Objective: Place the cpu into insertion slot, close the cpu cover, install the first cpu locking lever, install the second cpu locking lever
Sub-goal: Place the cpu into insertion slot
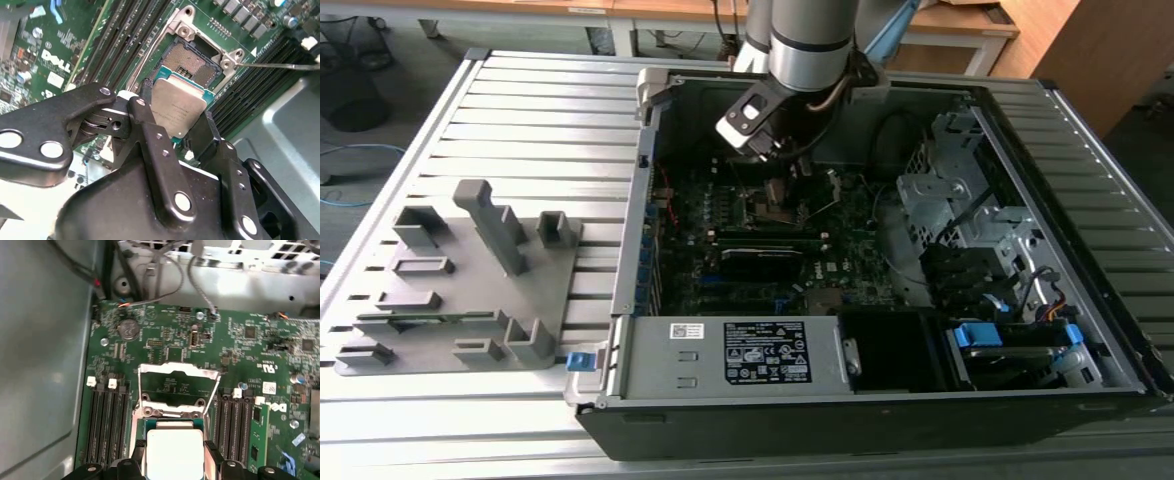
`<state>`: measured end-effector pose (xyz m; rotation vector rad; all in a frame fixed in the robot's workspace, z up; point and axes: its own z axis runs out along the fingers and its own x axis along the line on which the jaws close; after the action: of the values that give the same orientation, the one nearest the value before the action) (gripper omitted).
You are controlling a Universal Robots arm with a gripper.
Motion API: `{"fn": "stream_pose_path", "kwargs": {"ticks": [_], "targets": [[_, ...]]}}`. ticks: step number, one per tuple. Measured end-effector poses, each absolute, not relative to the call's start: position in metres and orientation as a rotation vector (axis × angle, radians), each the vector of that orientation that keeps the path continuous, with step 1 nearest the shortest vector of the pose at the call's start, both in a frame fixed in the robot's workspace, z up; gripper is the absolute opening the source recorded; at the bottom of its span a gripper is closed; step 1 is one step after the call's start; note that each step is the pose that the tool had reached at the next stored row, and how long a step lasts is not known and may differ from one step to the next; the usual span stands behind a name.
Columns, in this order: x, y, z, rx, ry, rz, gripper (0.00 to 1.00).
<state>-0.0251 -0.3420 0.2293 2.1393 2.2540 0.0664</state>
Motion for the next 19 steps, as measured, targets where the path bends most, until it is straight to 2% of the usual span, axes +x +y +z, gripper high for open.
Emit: {"fn": "stream_pose_path", "kwargs": {"ticks": [19], "targets": [[-0.0288,-0.342,0.228,2.273,2.113,0.066,0.54]]}}
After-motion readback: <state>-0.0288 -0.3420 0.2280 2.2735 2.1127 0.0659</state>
